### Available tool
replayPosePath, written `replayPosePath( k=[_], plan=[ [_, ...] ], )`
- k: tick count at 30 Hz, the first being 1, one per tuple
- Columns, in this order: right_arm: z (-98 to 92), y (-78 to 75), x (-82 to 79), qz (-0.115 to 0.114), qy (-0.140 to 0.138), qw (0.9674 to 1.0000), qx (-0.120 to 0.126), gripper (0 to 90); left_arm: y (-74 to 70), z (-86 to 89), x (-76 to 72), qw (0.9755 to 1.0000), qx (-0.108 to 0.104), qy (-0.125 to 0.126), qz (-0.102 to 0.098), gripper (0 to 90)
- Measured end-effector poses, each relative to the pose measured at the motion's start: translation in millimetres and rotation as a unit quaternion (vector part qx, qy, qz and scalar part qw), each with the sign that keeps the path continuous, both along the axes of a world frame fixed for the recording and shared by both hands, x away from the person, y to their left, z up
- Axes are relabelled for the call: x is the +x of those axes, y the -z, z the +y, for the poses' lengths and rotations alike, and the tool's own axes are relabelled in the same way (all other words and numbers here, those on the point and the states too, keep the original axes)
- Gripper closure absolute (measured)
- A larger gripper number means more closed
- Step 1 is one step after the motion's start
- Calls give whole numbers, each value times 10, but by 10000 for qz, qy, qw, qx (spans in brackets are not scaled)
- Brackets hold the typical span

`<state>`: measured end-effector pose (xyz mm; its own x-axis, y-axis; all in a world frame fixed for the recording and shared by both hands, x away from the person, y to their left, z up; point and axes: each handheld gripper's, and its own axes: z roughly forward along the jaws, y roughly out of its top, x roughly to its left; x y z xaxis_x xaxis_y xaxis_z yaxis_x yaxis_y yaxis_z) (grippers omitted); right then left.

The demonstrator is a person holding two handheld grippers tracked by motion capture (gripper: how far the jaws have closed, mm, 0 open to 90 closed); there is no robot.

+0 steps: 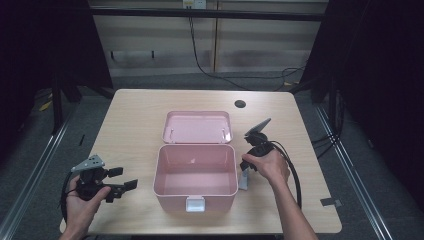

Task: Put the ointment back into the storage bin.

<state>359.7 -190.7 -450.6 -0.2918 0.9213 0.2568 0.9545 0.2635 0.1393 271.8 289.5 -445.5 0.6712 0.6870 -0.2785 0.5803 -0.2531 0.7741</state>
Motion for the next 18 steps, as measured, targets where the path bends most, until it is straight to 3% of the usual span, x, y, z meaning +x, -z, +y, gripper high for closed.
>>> replayPosePath(
  k=[3, 4, 12, 18],
  plan=[
    [13, 14, 8, 31, 12, 10000, -41, 589, -2, 3, 0, 10000, -1, -3, 4, 169],
    [23, 39, 17, 58, 55, 9998, -163, 583, -2, 5, 1, 10000, -8, -9, 0, 169],
    [69, 93, 35, 50, 95, 9997, -225, 580, -6, 8, -1, 10000, -17, -18, -10, 170],
    [135, 144, 43, 87, 20, 9988, -478, 657, -6, 9, -1, 10000, -26, -17, -9, 169]
  ],
)
